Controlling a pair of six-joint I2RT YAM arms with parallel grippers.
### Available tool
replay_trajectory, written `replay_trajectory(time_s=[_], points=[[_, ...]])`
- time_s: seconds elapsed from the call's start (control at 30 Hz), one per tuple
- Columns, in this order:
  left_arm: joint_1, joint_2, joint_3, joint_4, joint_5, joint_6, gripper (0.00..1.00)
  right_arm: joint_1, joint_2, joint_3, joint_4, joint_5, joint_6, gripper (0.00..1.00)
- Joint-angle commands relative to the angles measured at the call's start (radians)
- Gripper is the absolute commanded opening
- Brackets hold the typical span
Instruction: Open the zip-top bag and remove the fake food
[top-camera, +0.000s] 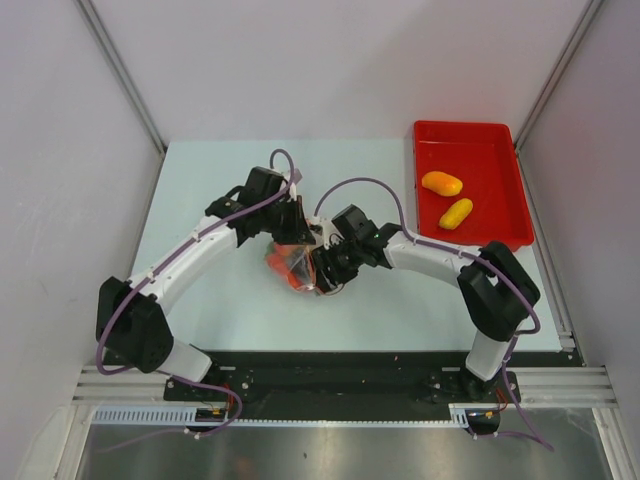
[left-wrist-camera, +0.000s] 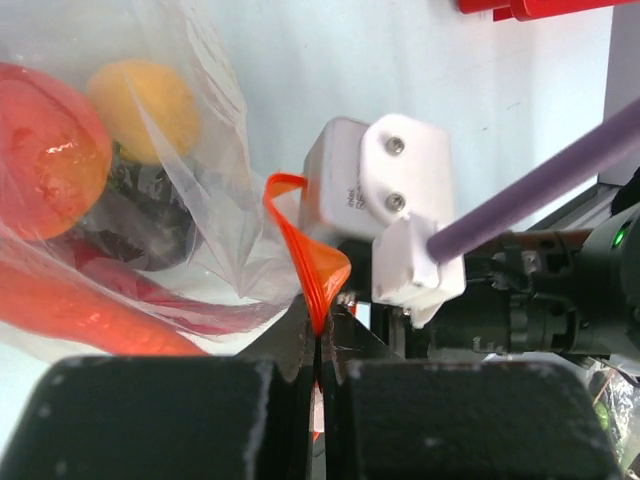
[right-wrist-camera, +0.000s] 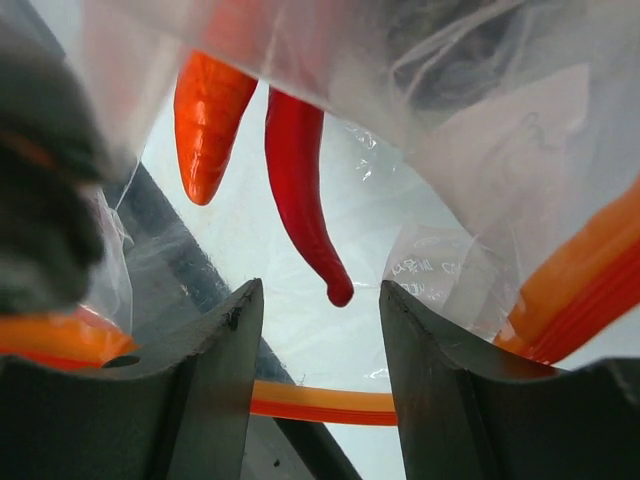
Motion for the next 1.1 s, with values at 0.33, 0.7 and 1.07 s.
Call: replay_trajectory(time_s=[0.33, 0.7, 1.07], points=[[0.005, -0.049, -0.014, 0.065, 0.03, -0.024, 0.0, 0.022, 0.077, -0.007, 0.197, -0.029, 0.084, 0.31], [0.006, -0.069, -0.087, 0.065, -0.009, 0.008, 0.0, 0.021, -0.037, 0.059, 0.061, -0.008, 0.119, 0.05], [0.008, -0.11, -0.124, 0.076, -0.029, 0.001, 0.0, -0.004, -0.165, 0.135, -0.065, 0.052, 0.136, 0.0]])
